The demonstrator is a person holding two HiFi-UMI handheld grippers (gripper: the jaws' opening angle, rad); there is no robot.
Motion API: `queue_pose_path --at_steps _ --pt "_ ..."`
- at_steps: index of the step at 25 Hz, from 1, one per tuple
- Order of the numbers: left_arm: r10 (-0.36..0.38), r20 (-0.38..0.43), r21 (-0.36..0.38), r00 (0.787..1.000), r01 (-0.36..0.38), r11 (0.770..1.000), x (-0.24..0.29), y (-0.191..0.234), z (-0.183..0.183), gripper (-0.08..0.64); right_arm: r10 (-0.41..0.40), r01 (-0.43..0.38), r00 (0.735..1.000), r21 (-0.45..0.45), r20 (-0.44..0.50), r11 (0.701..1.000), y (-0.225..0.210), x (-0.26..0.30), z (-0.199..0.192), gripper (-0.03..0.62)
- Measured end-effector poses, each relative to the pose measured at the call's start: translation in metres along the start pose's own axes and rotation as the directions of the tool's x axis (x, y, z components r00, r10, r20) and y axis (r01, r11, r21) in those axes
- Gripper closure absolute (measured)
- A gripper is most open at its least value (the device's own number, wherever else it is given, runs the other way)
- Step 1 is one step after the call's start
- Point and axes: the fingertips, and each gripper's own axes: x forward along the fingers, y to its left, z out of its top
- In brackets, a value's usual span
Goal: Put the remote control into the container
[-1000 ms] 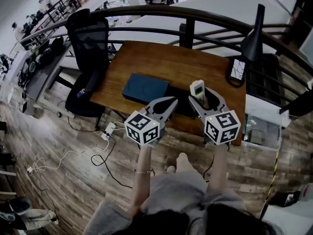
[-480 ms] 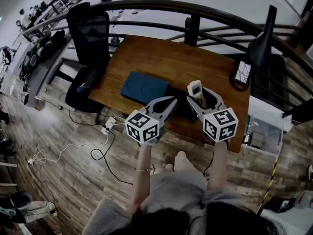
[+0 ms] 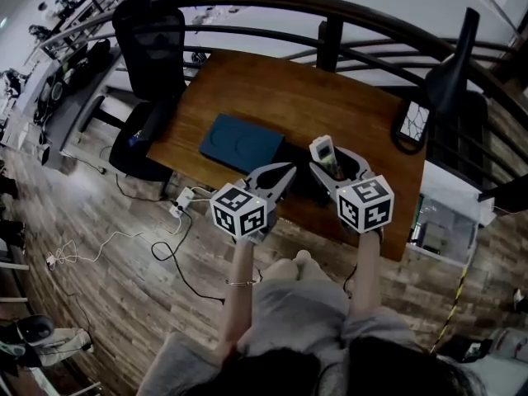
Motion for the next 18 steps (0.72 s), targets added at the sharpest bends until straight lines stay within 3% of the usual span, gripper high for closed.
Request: queue_pose_path --at_steps 10,18 --pt "-0.018 -0.080 -0.073 0.997 0.012 0.997 0.009 0.022 -0.024 0.557 0.012 -0.008 0.994 0.034 -0.112 0.999 -0.011 0.034 -0.029 0.333" --pt "-0.023 -0.128 -0.141 0.991 0.004 0.990 0.013 0.038 -0.047 0.557 0.030 -0.028 0.973 0.012 -0.230 1.000 -0.011 0.061 -0.056 0.333"
